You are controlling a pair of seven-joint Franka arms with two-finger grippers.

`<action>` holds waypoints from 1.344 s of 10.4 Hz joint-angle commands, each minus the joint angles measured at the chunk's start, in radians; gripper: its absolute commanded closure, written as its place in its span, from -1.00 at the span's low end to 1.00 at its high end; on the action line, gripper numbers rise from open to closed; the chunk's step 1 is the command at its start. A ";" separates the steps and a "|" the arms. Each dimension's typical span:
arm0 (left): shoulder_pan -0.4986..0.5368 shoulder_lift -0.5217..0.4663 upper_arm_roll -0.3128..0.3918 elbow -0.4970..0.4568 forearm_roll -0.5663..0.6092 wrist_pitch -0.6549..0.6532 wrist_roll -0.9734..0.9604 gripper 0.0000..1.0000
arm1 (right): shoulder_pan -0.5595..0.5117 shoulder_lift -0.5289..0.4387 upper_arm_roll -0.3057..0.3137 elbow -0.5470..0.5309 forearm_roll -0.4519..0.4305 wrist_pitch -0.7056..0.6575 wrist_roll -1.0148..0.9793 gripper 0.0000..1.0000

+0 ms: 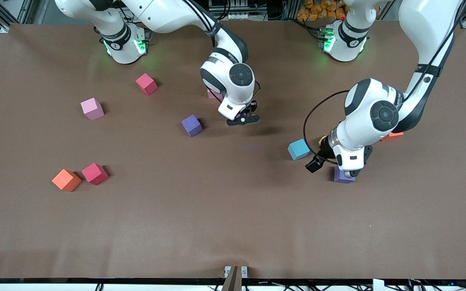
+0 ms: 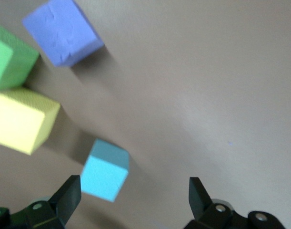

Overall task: Form number 2 with 11 blocks
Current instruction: 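Place the pink cube by the yellow cube while the left gripper grasps cyan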

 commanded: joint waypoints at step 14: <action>-0.075 0.066 -0.014 0.083 0.166 -0.287 0.139 -1.00 | 0.074 -0.024 0.000 -0.129 0.005 0.138 0.124 1.00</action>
